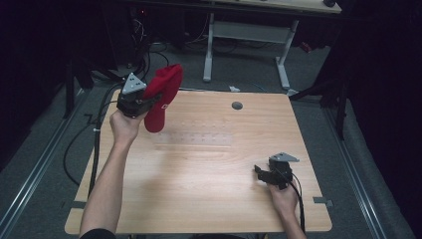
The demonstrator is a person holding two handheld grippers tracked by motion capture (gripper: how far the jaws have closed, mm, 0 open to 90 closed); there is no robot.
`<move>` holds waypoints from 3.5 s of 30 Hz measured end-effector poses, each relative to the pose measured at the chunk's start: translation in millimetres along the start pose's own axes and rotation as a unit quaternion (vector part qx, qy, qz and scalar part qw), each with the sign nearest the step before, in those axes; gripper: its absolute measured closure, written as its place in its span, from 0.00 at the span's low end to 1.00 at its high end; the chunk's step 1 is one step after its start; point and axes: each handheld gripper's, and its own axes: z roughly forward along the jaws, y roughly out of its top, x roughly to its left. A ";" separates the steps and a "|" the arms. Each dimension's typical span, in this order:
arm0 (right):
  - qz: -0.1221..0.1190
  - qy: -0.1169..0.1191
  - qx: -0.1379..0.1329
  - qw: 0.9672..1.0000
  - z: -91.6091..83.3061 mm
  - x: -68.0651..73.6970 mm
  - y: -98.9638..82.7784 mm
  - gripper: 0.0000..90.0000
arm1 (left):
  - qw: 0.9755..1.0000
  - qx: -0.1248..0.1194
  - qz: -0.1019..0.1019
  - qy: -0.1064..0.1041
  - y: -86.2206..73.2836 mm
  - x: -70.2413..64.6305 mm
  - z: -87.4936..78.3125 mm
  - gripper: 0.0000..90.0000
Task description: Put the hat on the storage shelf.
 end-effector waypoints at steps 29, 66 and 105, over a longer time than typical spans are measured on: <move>-0.001 -0.001 0.000 1.000 0.0 0.3 0.0 0.37 | 0.999 -0.016 -0.027 0.013 -21.1 16.5 -5.2 0.88; 0.000 -0.001 0.000 1.000 0.1 0.6 0.0 0.37 | 0.995 0.012 -0.069 0.069 -61.9 19.8 -51.6 0.71; 0.000 -0.001 0.000 1.000 0.1 0.6 0.0 0.37 | 0.989 -0.003 -0.107 0.104 -73.1 12.9 -113.5 0.41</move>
